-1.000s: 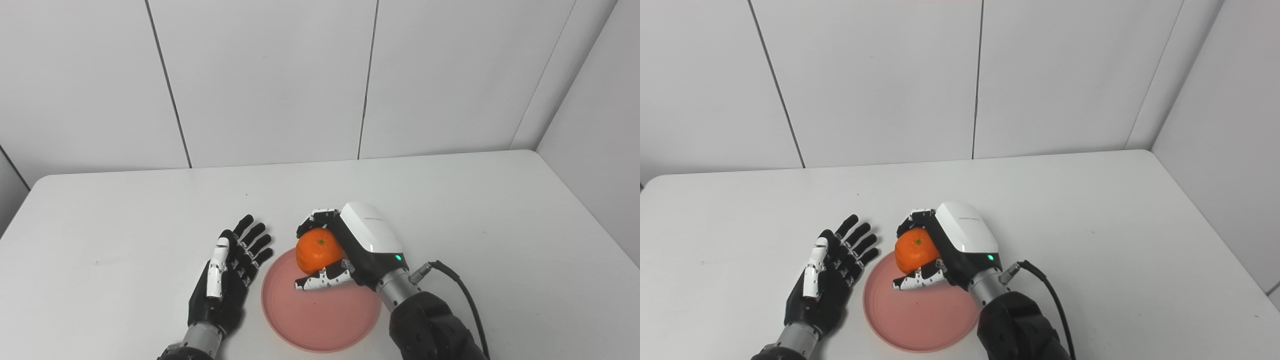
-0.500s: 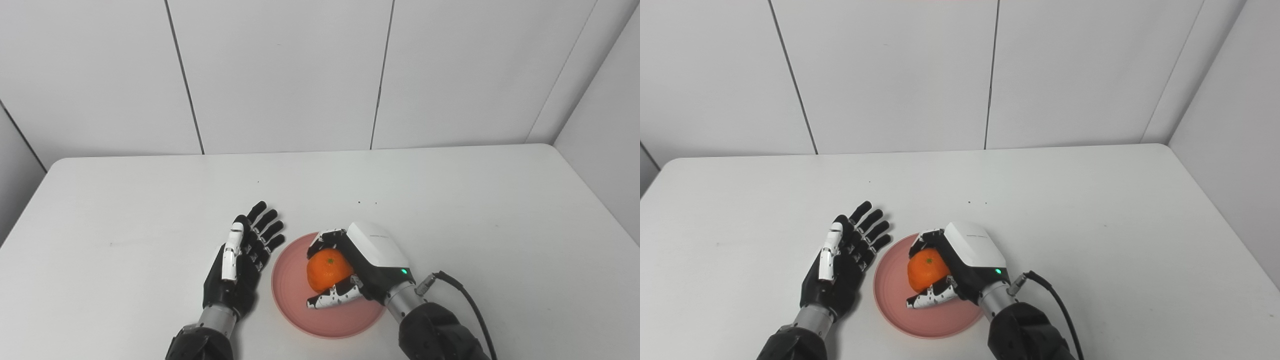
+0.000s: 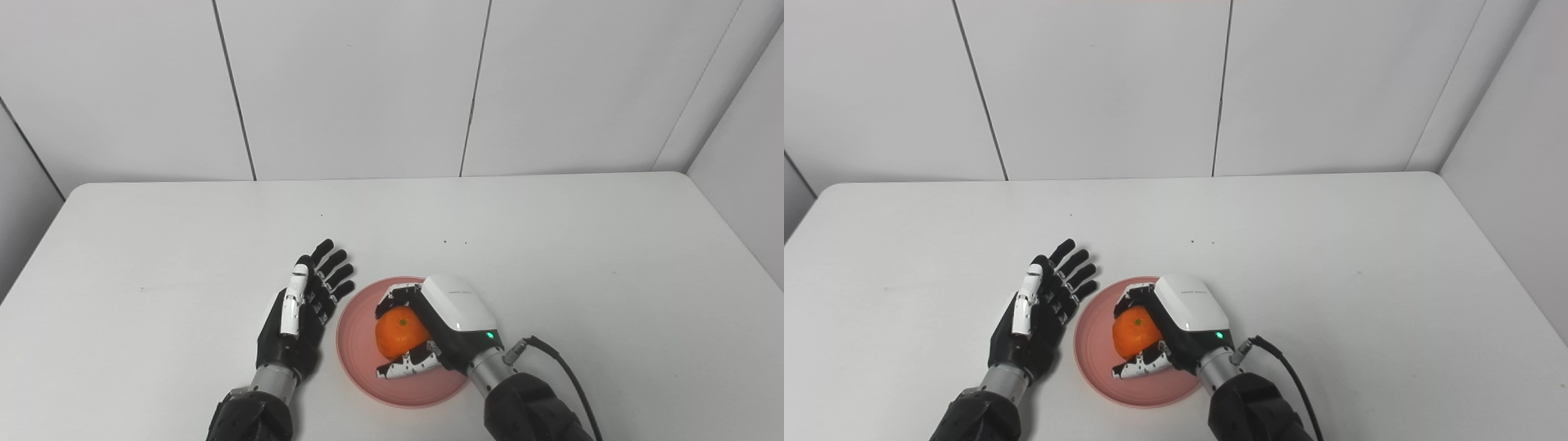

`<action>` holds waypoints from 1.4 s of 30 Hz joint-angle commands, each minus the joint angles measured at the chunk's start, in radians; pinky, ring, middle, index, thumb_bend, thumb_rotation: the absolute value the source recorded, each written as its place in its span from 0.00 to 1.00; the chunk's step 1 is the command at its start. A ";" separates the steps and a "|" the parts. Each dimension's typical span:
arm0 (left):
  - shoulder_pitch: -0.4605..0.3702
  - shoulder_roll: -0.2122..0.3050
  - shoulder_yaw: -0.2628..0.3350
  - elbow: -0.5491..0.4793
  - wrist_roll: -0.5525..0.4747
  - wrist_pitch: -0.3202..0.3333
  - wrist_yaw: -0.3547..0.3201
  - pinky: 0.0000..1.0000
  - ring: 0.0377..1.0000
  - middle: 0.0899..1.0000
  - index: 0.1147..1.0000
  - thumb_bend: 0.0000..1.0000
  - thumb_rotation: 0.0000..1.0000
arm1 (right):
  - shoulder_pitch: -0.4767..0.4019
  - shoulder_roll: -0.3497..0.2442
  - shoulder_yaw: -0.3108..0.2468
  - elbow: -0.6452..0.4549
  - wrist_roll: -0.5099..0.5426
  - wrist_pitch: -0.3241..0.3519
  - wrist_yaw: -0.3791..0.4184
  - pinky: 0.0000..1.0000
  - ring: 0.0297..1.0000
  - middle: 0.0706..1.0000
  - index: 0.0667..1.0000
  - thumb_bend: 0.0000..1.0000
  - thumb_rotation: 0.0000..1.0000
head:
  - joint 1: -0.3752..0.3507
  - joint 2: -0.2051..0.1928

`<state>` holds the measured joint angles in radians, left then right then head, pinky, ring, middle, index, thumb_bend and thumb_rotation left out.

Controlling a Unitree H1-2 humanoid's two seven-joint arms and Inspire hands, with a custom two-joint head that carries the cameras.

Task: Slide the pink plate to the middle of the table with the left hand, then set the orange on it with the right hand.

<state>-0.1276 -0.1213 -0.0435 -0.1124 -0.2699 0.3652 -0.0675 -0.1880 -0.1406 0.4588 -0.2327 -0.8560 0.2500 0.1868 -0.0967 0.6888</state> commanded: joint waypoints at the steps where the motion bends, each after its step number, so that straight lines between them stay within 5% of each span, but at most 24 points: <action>1: 0.012 -0.011 -0.006 0.001 0.014 0.008 0.010 0.87 0.87 0.88 0.88 0.39 1.00 | -0.022 -0.004 0.005 0.005 -0.013 -0.046 -0.013 0.23 0.28 0.36 0.49 0.52 0.00 | 0.001 0.000; 11: 0.010 -0.018 0.000 0.010 0.010 0.002 0.011 0.87 0.88 0.88 0.87 0.39 1.00 | -0.020 0.005 -0.001 -0.014 -0.028 -0.043 -0.011 0.23 0.29 0.42 0.46 0.53 0.00 | 0.003 -0.006; 13: 0.010 -0.017 0.000 0.013 0.010 -0.001 0.009 0.87 0.88 0.88 0.87 0.39 1.00 | -0.019 0.006 -0.003 -0.029 -0.030 -0.033 0.004 0.29 0.39 0.40 0.49 0.53 0.00 | 0.004 -0.008; 14: 0.009 -0.017 0.000 0.013 0.011 -0.002 0.009 0.87 0.88 0.88 0.87 0.39 1.00 | -0.018 0.006 -0.005 -0.038 -0.032 -0.027 0.015 0.32 0.42 0.47 0.48 0.52 0.07 | 0.004 -0.008; 15: 0.009 -0.017 0.000 0.014 0.011 -0.002 0.010 0.87 0.87 0.88 0.87 0.39 1.00 | -0.017 0.005 -0.007 -0.048 -0.031 -0.022 0.027 0.38 0.49 0.56 0.57 0.72 0.09 | 0.003 -0.008; 18: 0.009 -0.018 0.001 0.012 0.010 -0.001 0.011 0.87 0.87 0.88 0.87 0.38 1.00 | -0.013 0.003 -0.017 -0.073 -0.028 -0.012 0.060 0.49 0.60 0.67 0.66 0.88 0.15 | 0.003 -0.008; 25: 0.007 -0.018 0.003 0.010 0.009 0.006 0.011 0.87 0.87 0.88 0.87 0.39 1.00 | -0.007 0.000 -0.042 -0.118 -0.032 0.000 0.130 0.61 0.70 0.75 0.75 0.98 0.30 | -0.001 -0.008; 42: 0.007 -0.007 0.004 0.013 0.007 0.001 0.004 0.86 0.87 0.88 0.87 0.39 1.00 | 0.019 0.012 -0.166 -0.161 0.141 -0.095 0.023 0.71 0.78 0.81 0.81 1.00 0.48 | -0.011 -0.011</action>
<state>-0.1277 -0.1271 -0.0409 -0.1109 -0.2655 0.3611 -0.0630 -0.1525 -0.1359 0.3093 -0.3582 -0.7351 0.2161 0.2536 -0.1074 0.6780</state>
